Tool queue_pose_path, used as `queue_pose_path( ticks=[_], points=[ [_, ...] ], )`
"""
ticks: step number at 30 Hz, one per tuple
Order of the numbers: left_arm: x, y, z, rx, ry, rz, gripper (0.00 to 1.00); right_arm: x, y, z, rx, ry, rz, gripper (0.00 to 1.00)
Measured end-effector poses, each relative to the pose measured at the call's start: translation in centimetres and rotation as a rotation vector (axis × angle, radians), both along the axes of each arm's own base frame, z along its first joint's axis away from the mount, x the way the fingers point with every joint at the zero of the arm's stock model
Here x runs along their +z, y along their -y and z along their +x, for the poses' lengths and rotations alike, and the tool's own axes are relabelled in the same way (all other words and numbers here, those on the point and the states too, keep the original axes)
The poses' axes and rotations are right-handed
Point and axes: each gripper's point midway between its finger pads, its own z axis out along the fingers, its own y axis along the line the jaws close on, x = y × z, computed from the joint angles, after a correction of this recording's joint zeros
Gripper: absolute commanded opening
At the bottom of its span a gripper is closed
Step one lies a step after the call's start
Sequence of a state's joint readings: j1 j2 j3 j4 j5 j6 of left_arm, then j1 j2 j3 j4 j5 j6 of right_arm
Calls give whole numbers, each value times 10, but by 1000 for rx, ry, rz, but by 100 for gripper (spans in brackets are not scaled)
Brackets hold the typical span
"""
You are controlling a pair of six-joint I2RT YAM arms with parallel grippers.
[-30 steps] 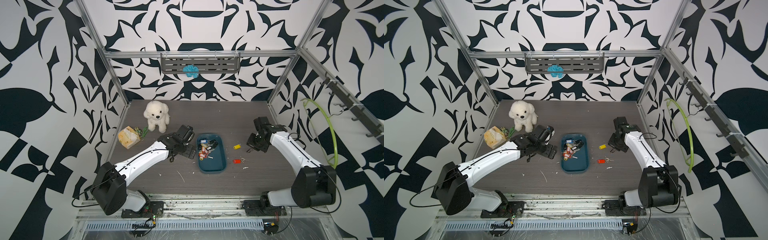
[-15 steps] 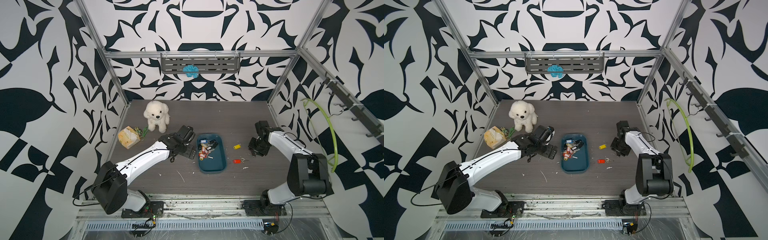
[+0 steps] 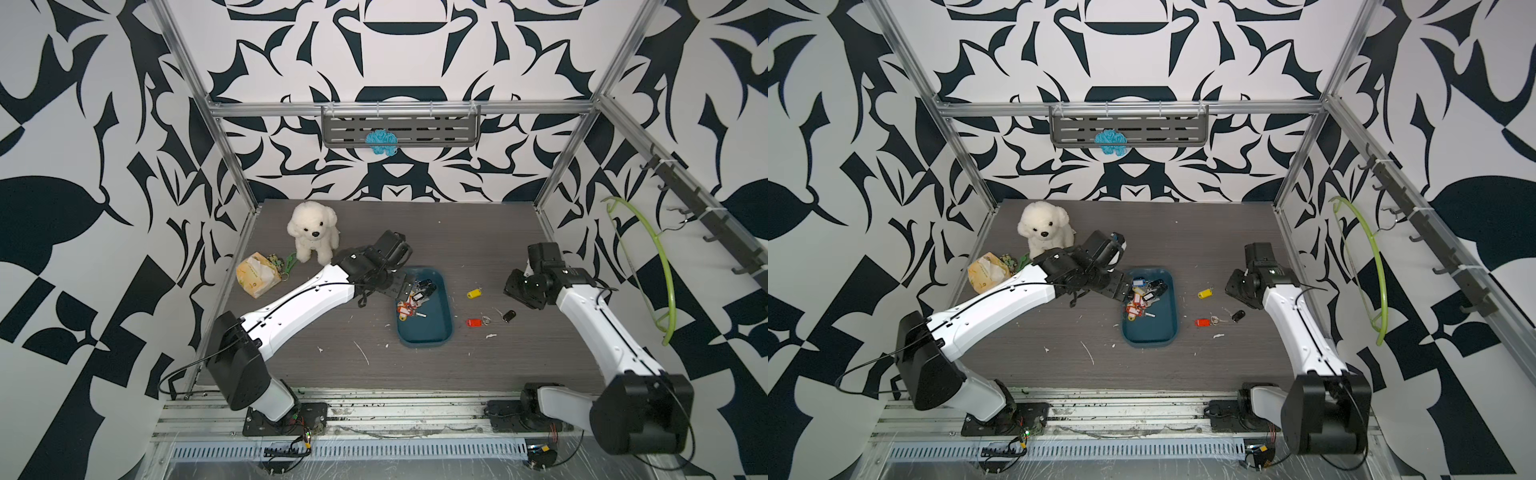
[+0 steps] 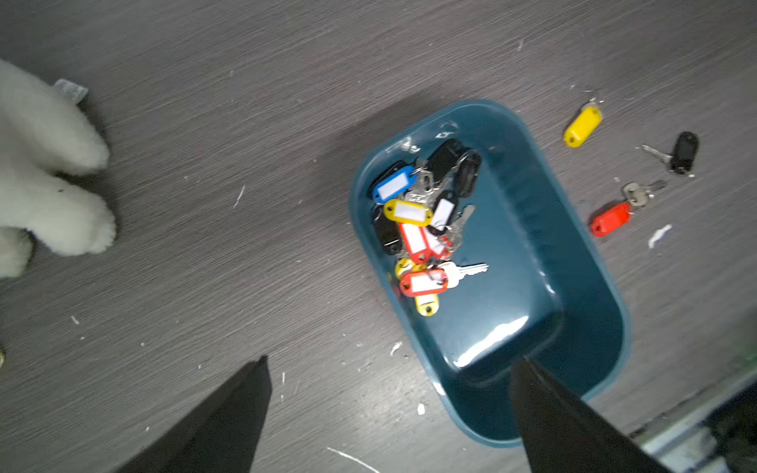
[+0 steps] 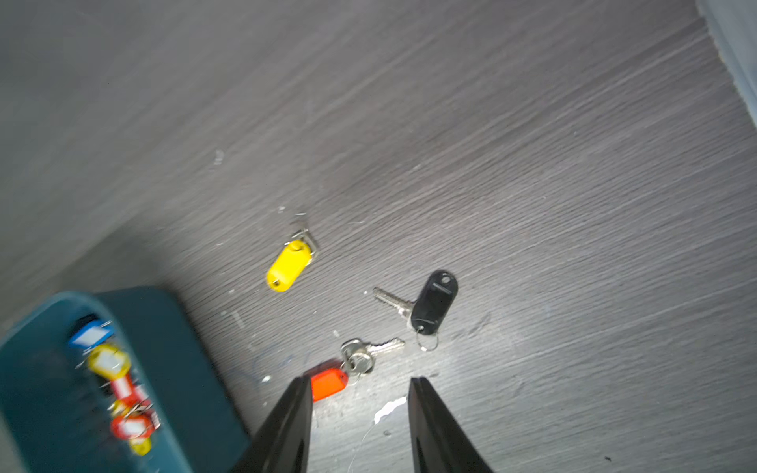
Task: Take the keys out of the storage box
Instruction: Pick up the key from the storage box.
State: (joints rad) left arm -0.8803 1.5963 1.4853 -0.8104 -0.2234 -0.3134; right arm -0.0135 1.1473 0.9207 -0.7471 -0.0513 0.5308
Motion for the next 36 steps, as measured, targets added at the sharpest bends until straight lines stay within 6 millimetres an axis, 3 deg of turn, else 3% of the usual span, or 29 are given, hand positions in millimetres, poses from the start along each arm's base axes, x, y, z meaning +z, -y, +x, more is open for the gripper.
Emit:
queue_pose_path(
  ticks=[4, 8, 12, 17, 23, 28, 36],
  points=[
    [-3, 37, -5, -23, -40, 10, 78, 11, -4, -12, 22, 52, 12, 38],
    [-31, 68, -12, -29, -108, 60, 70, 13, -6, -21, 45, 65, 12, 38],
    [-65, 81, -18, -1, -181, 113, 67, 14, -7, -30, 70, 68, 4, 39],
    [-99, 75, -25, 83, -277, 165, 62, 15, -8, -36, 96, 74, -9, 38],
    [-114, 71, -31, 228, -348, 130, 57, 9, -8, -40, 105, 58, -12, 36],
    [-135, 57, -37, 374, -401, 131, 51, 9, -9, -40, 111, 57, -11, 34],
    [-149, 41, -29, 540, -429, 87, 48, 7, -11, -41, 128, 53, -3, 33]
  ],
)
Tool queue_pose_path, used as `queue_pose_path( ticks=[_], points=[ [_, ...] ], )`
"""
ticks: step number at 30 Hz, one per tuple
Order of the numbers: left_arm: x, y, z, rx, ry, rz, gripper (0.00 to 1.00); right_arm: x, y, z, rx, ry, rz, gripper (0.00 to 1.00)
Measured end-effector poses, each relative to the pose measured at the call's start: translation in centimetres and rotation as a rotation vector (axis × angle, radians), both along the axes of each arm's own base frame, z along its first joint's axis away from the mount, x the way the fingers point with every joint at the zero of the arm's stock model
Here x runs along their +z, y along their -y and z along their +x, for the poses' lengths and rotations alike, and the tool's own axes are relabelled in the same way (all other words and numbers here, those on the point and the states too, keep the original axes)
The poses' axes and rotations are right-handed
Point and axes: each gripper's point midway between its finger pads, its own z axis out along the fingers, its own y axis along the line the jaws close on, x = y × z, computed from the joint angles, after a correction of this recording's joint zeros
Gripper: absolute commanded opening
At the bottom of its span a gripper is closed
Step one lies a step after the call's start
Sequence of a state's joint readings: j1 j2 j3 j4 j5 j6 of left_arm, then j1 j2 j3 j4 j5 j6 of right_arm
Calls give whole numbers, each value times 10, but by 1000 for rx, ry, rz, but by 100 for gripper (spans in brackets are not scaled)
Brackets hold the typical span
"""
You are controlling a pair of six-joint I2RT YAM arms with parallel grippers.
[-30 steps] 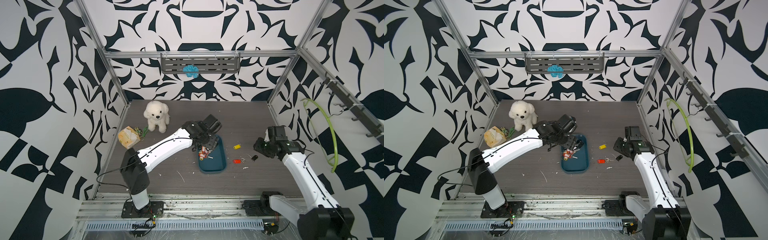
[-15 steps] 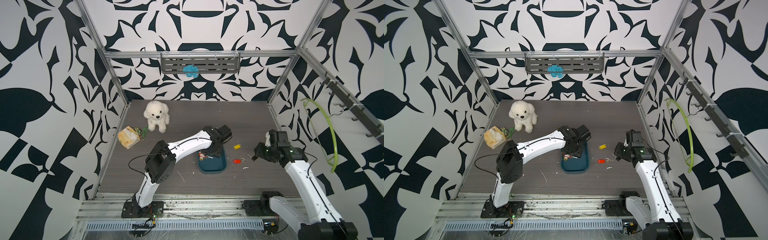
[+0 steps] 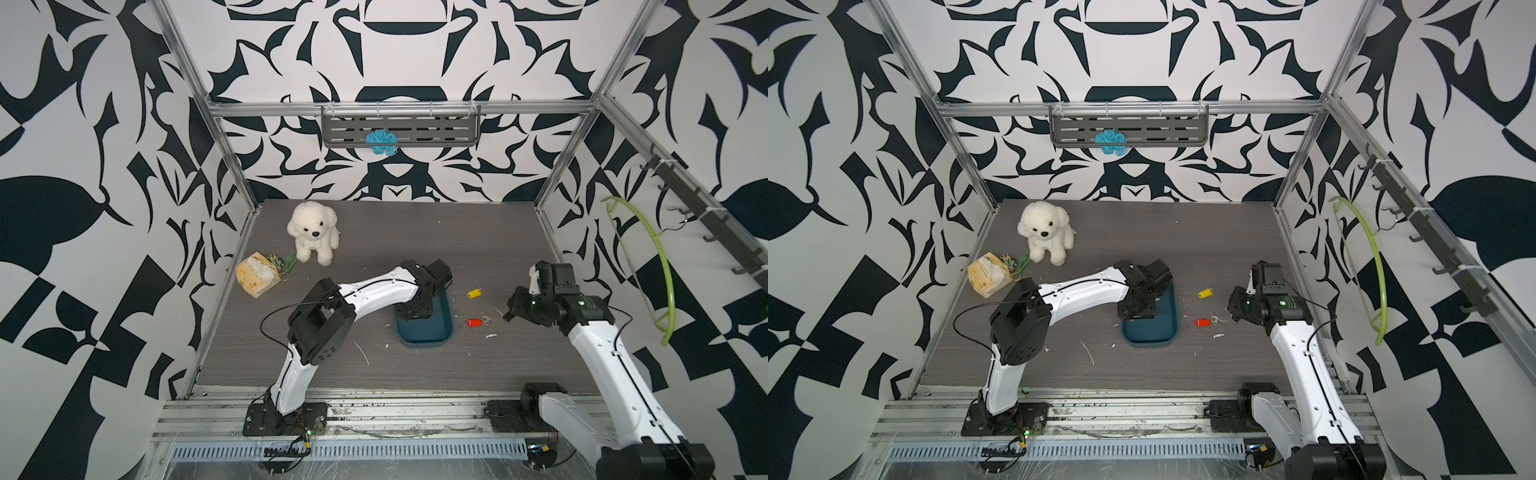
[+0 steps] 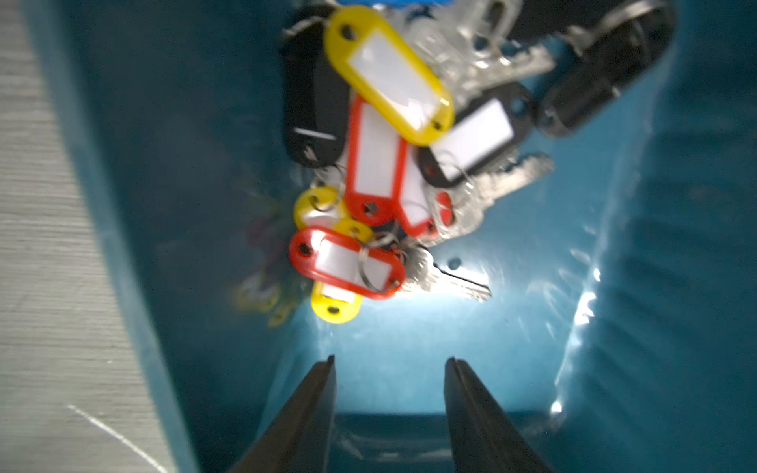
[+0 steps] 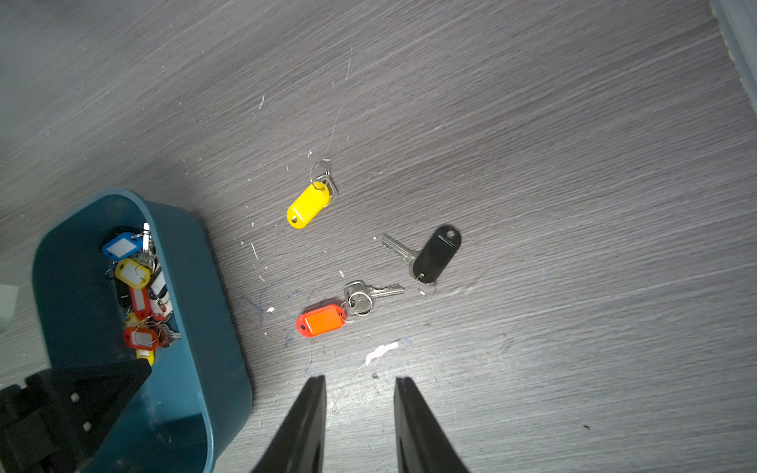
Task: Take the keys out of the storage box
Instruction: Pick up the key from the storage box.
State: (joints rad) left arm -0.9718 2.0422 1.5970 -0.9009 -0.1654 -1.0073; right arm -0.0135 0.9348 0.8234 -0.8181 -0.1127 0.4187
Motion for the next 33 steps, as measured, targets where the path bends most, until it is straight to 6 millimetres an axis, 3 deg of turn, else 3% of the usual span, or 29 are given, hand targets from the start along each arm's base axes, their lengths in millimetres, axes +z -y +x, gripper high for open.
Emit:
queue_pose_path(
  ticks=[13, 21, 33],
  points=[
    [-5, -1, 20, 107, 15, -95, 44, 0, -3, 0, 12, 1, 12, 30],
    [-2, 7, 22, 105, 9, -128, 41, 0, -4, 0, 15, 1, 18, 28],
    [-15, 6, 20, 105, -12, -106, 38, 0, -4, 0, 17, 1, 21, 27]
  ],
)
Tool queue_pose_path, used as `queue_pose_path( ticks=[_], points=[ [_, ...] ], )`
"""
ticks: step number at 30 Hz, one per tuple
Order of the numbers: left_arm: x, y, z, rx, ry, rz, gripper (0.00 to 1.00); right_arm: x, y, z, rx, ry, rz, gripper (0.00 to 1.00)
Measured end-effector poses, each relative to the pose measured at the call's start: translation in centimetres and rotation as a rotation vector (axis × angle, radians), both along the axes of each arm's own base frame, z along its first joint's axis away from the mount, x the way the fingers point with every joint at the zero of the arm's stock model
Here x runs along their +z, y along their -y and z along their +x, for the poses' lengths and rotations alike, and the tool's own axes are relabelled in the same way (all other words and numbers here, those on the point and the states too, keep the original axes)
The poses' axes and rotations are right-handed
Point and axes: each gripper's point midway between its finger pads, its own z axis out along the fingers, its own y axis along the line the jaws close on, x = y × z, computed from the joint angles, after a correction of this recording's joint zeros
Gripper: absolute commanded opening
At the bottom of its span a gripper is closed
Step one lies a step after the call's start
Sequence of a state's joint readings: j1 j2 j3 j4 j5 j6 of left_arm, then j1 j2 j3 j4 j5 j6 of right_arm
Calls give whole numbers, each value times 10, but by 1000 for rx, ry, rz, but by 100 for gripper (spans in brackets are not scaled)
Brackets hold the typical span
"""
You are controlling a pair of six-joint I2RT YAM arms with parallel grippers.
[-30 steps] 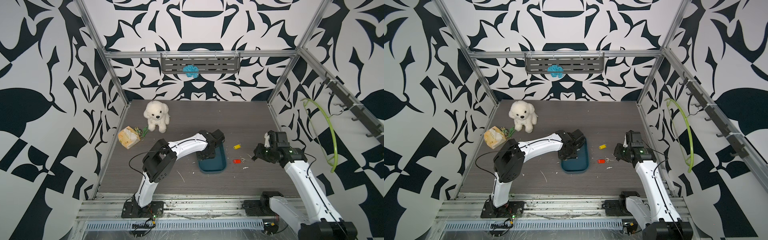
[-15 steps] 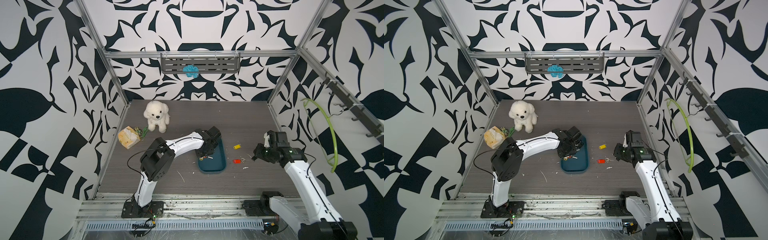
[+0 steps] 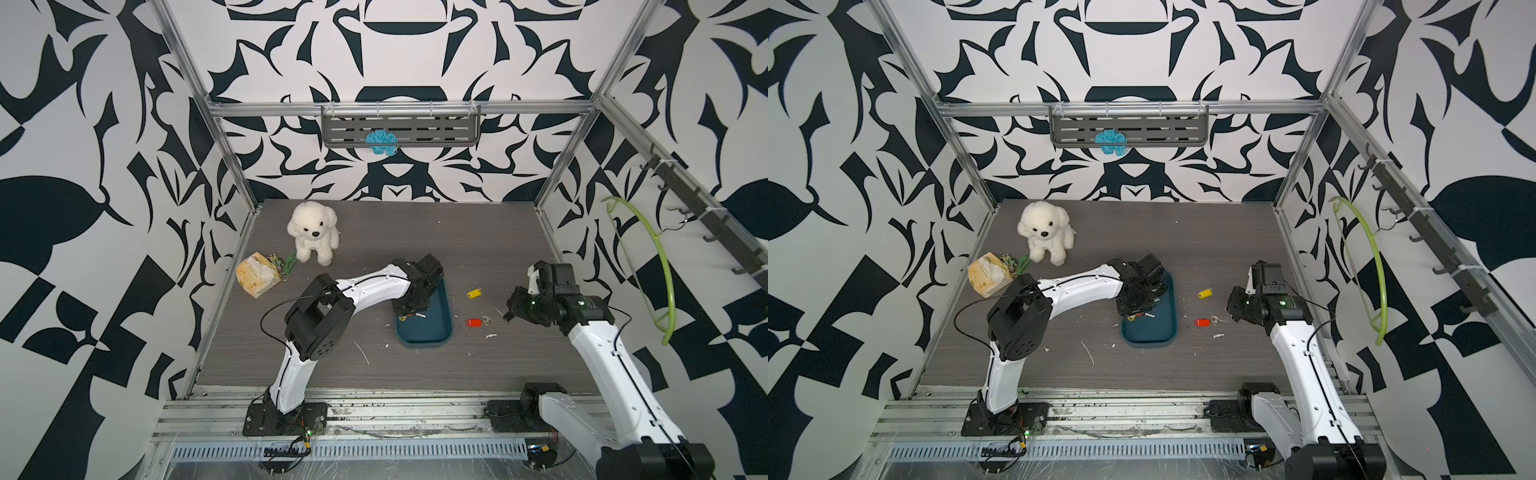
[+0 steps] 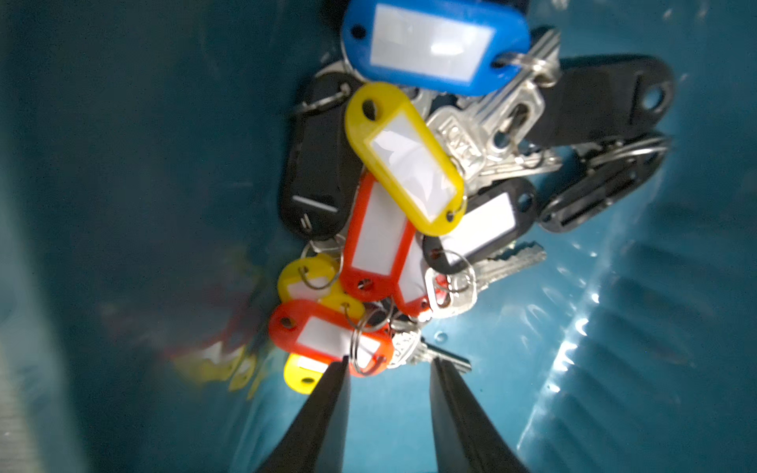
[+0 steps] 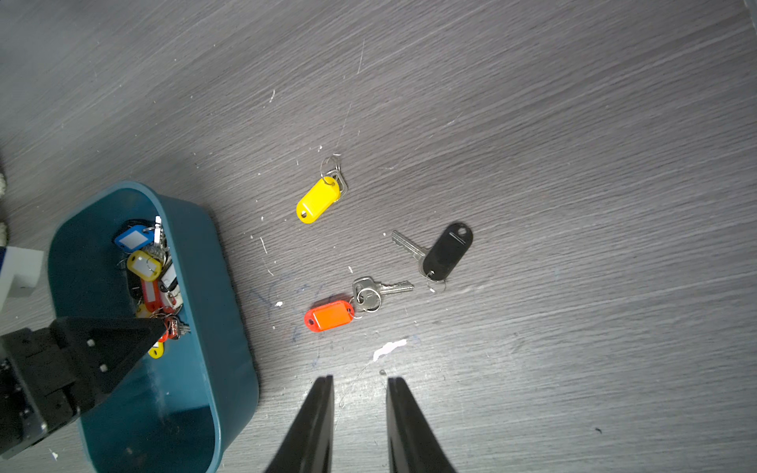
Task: Take the keys out of the storage box
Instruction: Pick up the key from the storage box.
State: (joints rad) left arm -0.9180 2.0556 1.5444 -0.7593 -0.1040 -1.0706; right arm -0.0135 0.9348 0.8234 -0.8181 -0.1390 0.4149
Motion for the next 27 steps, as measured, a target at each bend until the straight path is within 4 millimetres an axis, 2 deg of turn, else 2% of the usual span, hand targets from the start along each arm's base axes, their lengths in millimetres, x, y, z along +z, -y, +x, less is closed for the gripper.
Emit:
queue_pose_path(
  ticks=[8, 12, 15, 19, 27],
  points=[
    [-6, -2, 1, 3, -8, 10, 31, 0, 0, 0, 1, 0, 1, 26],
    [-6, -1, 1, 0, -6, 9, 25, 0, -1, 0, 2, 0, 3, 25],
    [-6, -1, 2, -4, -4, 7, 18, 0, -1, 0, 2, 0, 4, 25],
    [-6, 0, 2, -9, -6, 3, 1, -1, -1, -1, 3, -3, 6, 24],
    [-6, 1, 1, -19, -8, 0, 0, -1, -1, -1, 4, -4, 6, 23]
  ],
)
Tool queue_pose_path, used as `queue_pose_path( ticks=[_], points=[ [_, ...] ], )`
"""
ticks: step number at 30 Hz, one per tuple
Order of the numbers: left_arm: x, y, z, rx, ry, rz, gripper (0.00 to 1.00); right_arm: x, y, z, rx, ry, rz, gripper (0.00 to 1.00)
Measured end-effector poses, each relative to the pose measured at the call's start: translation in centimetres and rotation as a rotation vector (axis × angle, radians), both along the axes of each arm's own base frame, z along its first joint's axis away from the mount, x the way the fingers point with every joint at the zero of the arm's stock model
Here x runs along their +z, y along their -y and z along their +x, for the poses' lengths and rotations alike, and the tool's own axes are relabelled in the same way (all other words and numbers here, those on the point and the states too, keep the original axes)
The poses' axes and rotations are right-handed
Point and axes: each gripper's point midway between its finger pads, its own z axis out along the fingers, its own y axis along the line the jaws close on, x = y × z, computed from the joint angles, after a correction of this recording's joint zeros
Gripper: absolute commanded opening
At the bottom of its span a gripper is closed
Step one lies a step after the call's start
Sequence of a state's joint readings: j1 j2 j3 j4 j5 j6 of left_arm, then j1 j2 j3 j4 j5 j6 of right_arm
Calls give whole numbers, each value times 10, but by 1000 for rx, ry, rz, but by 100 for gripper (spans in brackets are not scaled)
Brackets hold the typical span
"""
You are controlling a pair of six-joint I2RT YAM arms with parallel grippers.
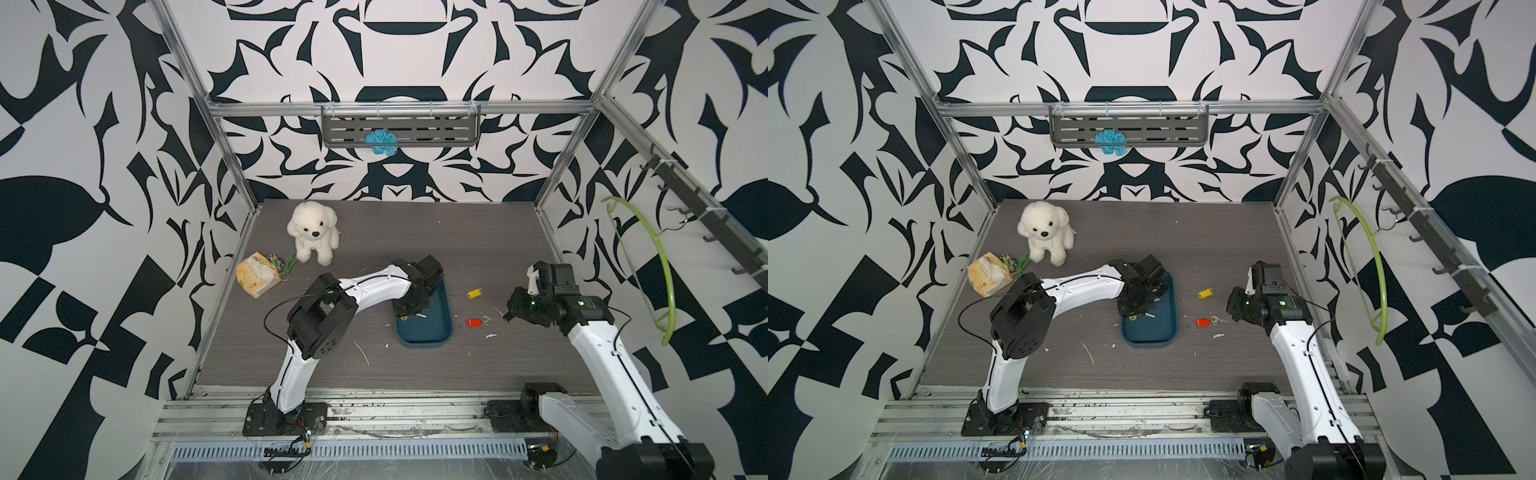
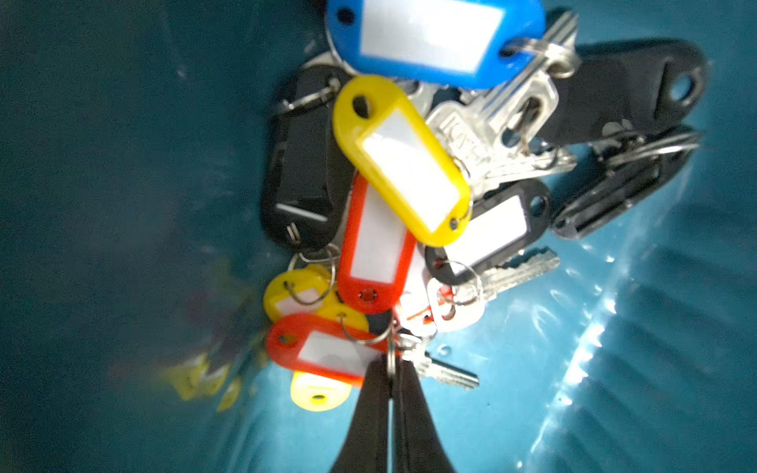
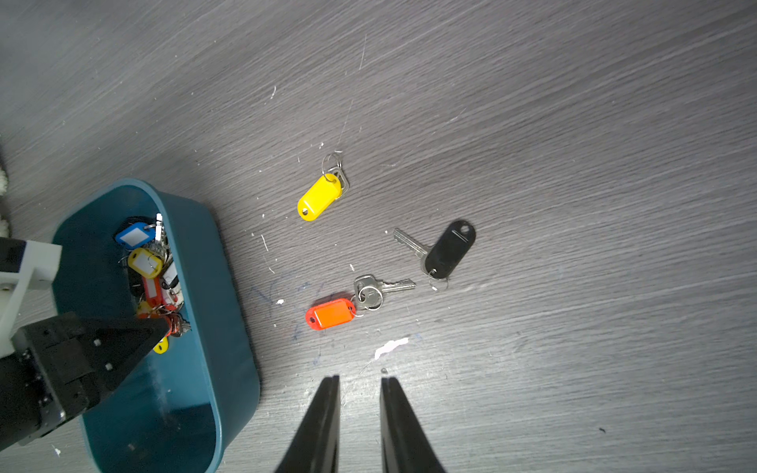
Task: Take the keys out of the storage box
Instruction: Pick up the key from the storage box.
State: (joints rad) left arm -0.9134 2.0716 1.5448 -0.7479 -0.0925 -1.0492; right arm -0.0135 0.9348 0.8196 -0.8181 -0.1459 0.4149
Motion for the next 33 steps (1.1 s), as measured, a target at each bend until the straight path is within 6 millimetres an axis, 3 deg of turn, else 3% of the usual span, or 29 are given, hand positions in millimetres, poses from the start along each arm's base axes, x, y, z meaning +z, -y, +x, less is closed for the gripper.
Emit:
queue_pose_path(
  ticks=[9, 15, 25, 30, 33],
  points=[
    [18, 2, 4, -34, 32, 27, 0, 0, 0, 0, 0, 0, 0, 22],
    [51, 5, 5, -72, 94, 26, 0, -2, 0, -1, 0, -6, 0, 21],
    [117, -13, 2, -87, 198, -7, 0, -3, 0, -1, 0, -10, -1, 20],
    [150, -45, 11, -49, 237, -23, 0, -4, 0, -1, -1, -10, 0, 20],
    [164, -96, 29, 39, 259, -9, 0, -4, 0, -1, -1, -13, 0, 20]
  ],
)
